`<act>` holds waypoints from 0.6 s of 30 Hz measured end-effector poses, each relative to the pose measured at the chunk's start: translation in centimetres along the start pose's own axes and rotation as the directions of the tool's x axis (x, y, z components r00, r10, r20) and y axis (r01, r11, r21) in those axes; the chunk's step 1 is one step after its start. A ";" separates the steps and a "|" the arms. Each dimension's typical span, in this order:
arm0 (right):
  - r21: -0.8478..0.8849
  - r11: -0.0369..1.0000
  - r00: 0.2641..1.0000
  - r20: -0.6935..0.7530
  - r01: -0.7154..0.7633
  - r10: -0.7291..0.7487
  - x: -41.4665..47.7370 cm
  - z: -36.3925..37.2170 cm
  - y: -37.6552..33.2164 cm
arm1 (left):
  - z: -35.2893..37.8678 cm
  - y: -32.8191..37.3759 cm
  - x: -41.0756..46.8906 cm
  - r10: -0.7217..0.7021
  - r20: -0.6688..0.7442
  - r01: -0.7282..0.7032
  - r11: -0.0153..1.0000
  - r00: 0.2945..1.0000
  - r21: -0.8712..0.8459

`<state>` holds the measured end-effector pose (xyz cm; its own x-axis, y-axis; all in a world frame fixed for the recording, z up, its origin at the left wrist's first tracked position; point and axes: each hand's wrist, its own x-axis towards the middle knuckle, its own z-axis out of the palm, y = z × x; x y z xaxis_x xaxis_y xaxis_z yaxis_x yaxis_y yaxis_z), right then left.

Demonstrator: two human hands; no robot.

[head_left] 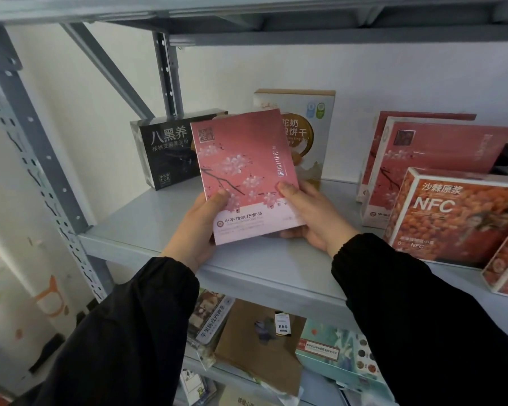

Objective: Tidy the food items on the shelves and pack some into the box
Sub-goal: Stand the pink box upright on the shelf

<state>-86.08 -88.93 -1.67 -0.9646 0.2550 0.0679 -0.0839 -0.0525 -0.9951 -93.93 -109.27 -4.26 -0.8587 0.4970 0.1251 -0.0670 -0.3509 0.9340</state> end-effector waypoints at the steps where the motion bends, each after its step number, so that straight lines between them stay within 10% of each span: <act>1: -0.001 1.000 1.000 0.001 -0.003 0.003 0.0 0.1 0.0 | -0.1 -0.1 0.0 0.002 -0.003 -0.002 1.000 1.000 -0.005; 18: 0.377 0.926 0.989 0.131 0.016 -0.070 0.1 -0.1 -0.2 | 0.1 -0.4 0.0 0.139 0.019 -0.140 0.986 0.990 0.090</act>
<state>-86.14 -88.84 -1.49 -0.9807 0.1298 0.1461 -0.1872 -0.4090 -0.8931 -93.86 -109.03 -4.59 -0.8496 0.4587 0.2603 0.1001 -0.3444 0.9335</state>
